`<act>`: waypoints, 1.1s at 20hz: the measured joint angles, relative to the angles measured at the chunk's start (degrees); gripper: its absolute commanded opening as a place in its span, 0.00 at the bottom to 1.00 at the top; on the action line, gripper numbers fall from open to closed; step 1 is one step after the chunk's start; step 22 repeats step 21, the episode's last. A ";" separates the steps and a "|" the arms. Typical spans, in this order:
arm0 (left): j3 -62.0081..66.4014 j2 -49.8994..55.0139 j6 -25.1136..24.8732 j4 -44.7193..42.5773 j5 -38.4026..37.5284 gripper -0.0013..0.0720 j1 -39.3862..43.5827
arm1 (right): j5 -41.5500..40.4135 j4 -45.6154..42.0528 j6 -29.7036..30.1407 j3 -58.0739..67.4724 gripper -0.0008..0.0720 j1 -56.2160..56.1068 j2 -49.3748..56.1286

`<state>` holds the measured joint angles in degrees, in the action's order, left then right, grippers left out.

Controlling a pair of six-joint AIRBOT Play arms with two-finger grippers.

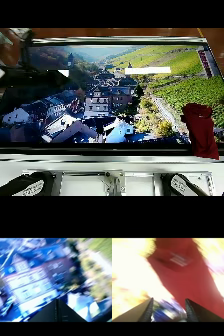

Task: Fold the shirts.

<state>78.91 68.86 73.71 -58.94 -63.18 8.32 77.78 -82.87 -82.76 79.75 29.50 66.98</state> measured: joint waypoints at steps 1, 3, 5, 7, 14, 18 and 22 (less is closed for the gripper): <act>1.42 2.08 2.78 -6.58 -2.23 0.30 2.23 | -0.79 -0.31 -0.96 0.72 0.95 -5.49 0.46; 4.55 6.86 7.21 -18.49 -7.63 0.99 6.45 | -0.74 -3.43 -4.46 1.66 0.95 -15.85 2.51; 6.49 10.34 10.58 -25.35 -11.54 0.99 8.68 | 0.50 -6.38 -7.52 2.16 0.95 -23.61 4.98; 7.50 12.28 12.79 -29.44 -13.79 0.99 9.88 | 1.68 -7.28 -9.16 2.45 0.95 -29.35 6.69; 8.52 14.47 15.34 -34.23 -16.39 0.99 11.13 | 3.06 -8.63 -11.08 2.69 0.95 -37.40 8.41; 8.59 14.69 15.65 -34.58 -16.76 0.99 11.30 | 3.15 -8.68 -11.15 2.69 0.95 -38.27 8.57; 8.61 14.75 15.69 -34.82 -16.79 0.99 11.30 | 3.17 -8.68 -11.19 2.69 0.95 -38.45 8.57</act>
